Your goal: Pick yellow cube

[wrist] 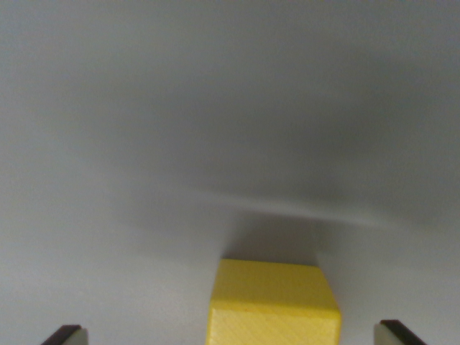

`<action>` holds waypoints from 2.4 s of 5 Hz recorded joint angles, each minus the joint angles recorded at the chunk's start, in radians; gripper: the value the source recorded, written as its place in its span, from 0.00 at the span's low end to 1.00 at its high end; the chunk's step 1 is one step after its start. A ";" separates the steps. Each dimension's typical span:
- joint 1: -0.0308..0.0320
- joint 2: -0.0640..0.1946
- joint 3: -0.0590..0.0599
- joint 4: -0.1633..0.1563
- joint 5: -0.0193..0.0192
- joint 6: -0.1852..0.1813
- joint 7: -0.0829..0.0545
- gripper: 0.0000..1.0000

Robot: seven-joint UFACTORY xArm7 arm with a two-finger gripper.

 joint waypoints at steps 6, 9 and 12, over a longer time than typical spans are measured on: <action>0.0009 0.032 -0.004 -0.058 -0.0007 -0.082 -0.011 0.00; 0.0012 0.043 -0.005 -0.079 -0.0009 -0.111 -0.015 0.00; 0.0013 0.045 -0.006 -0.083 -0.0010 -0.117 -0.016 0.00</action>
